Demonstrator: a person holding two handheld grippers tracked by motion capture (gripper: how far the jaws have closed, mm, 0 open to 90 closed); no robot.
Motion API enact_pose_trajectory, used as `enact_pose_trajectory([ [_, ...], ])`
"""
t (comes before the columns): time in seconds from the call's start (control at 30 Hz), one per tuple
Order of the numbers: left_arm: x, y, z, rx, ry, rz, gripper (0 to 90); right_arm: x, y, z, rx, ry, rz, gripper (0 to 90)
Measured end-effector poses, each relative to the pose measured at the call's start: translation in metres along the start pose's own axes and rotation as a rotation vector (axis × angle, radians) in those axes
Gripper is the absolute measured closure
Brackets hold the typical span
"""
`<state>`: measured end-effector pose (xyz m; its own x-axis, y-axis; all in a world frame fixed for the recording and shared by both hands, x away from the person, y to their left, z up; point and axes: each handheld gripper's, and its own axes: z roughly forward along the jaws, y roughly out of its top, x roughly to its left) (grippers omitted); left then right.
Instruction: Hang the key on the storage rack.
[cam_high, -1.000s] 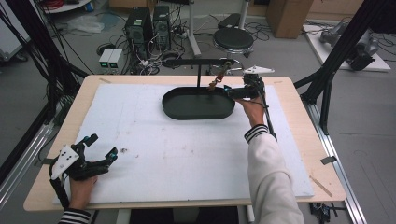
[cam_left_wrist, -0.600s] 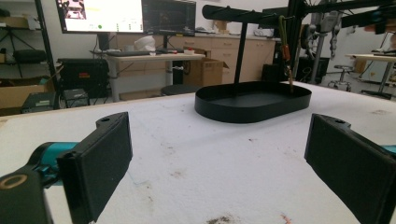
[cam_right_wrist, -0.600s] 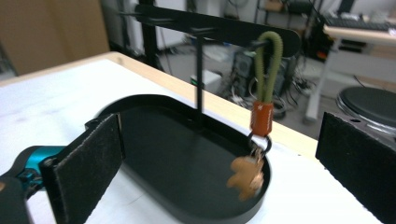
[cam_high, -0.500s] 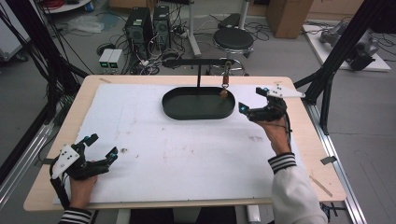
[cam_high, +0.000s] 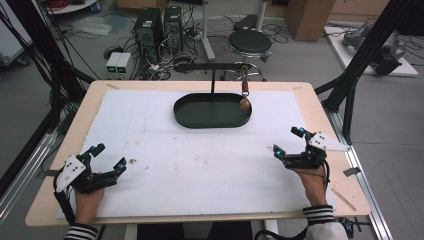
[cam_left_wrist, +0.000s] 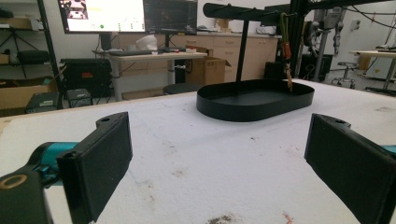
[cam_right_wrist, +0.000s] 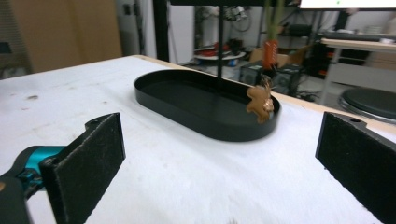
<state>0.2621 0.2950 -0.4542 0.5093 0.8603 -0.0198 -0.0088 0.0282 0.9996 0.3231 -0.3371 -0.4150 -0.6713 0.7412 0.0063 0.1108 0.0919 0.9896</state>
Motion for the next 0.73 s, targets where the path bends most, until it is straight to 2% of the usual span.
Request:
enact_pose_trajectory([
  [0.13,0.000,0.000,0.000,0.001,0.000,0.005,8.0,0.005,-0.019,-0.012,-0.048,-0.053,0.004,0.3],
  [0.2,0.000,0.000,0.000,0.001,0.002,0.003,8.0,0.007,-0.027,-0.015,-0.076,-0.081,-0.023,0.3],
  [0.3,0.000,0.000,0.000,0.000,0.002,0.003,8.0,0.011,-0.036,-0.018,-0.110,-0.070,-0.012,0.3],
  [0.4,0.000,0.000,0.000,0.001,0.001,0.005,8.0,0.011,-0.038,-0.017,-0.104,-0.063,-0.015,0.3],
  [0.53,-0.001,0.000,0.000,-0.001,0.001,0.003,8.0,0.010,-0.040,-0.018,-0.119,-0.071,0.016,0.3],
  [0.73,0.000,0.000,-0.001,-0.004,0.001,0.004,8.0,0.011,-0.041,-0.018,-0.128,-0.075,0.007,0.3],
])
